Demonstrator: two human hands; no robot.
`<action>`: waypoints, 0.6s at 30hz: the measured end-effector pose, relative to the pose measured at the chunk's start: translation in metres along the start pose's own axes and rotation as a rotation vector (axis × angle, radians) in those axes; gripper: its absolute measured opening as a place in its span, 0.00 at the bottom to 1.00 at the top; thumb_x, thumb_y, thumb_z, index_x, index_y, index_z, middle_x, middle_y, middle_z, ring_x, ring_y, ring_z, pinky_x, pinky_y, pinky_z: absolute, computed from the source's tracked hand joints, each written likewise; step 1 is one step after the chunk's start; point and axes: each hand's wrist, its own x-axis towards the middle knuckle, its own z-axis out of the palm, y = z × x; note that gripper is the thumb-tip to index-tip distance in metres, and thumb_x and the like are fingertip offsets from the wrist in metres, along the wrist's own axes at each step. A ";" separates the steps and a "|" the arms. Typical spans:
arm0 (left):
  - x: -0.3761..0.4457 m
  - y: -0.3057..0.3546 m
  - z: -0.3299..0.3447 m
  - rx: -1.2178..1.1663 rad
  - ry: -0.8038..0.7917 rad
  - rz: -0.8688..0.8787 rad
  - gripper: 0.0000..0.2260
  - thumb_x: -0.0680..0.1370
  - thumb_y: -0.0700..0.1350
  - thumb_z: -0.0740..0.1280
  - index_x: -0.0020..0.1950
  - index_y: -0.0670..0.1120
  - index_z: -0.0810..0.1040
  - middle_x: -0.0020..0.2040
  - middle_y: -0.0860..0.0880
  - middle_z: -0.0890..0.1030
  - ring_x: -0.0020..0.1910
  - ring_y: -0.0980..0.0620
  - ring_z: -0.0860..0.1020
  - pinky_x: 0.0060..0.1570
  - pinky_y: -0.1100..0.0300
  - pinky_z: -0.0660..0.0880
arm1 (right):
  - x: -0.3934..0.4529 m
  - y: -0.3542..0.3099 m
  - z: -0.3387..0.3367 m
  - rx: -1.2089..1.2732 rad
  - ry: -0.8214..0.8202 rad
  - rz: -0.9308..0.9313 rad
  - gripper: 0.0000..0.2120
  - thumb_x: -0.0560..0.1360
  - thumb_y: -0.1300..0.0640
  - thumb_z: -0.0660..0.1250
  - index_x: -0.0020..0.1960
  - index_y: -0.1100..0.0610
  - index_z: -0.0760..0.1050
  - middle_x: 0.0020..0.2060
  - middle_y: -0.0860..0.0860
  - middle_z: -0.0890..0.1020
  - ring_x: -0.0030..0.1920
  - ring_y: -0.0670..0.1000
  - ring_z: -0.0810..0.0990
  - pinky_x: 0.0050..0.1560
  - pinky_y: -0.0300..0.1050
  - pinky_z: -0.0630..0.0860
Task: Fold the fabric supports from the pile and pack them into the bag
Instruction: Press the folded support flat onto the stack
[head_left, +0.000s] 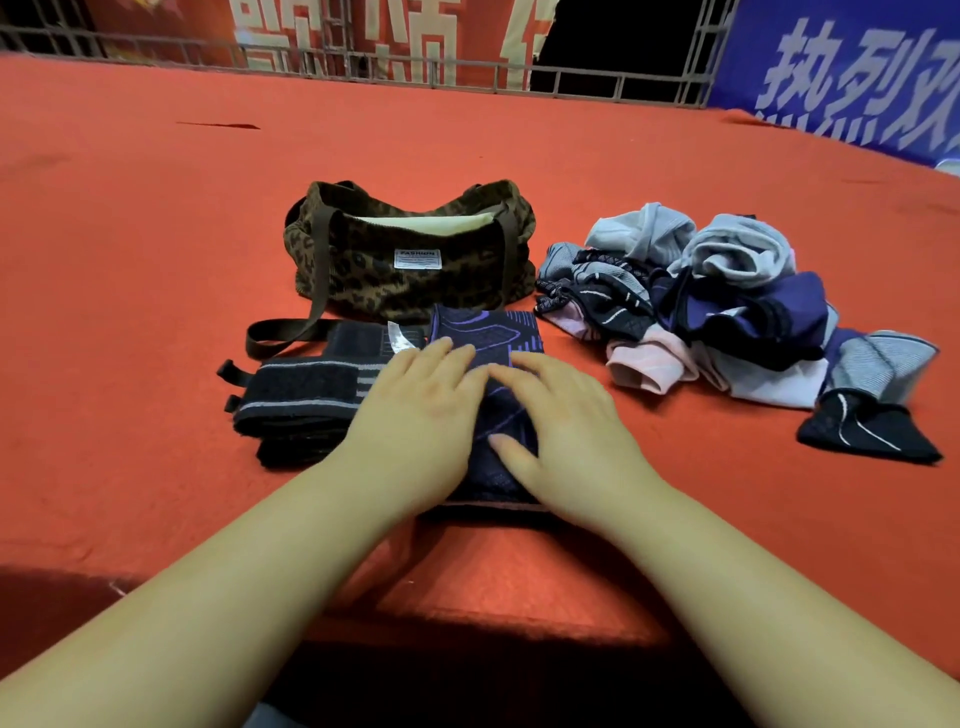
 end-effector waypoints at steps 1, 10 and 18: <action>0.000 0.003 0.000 0.004 -0.113 0.003 0.23 0.75 0.46 0.54 0.66 0.37 0.73 0.66 0.36 0.73 0.65 0.39 0.73 0.63 0.45 0.69 | -0.001 -0.001 -0.001 -0.016 -0.110 -0.008 0.29 0.76 0.47 0.62 0.74 0.52 0.60 0.74 0.53 0.61 0.74 0.53 0.58 0.73 0.50 0.51; -0.011 -0.003 0.007 0.088 -0.549 -0.098 0.30 0.81 0.60 0.41 0.78 0.45 0.40 0.78 0.47 0.40 0.77 0.49 0.38 0.74 0.49 0.36 | -0.012 0.013 0.006 0.020 -0.446 0.075 0.29 0.80 0.42 0.48 0.77 0.48 0.43 0.77 0.45 0.41 0.75 0.43 0.37 0.75 0.46 0.38; 0.008 0.007 -0.012 0.156 -0.617 -0.065 0.28 0.82 0.55 0.45 0.78 0.43 0.44 0.79 0.45 0.45 0.77 0.47 0.40 0.74 0.48 0.37 | -0.022 0.026 -0.001 0.160 -0.319 0.110 0.30 0.79 0.39 0.53 0.77 0.46 0.51 0.77 0.44 0.48 0.76 0.42 0.43 0.75 0.45 0.42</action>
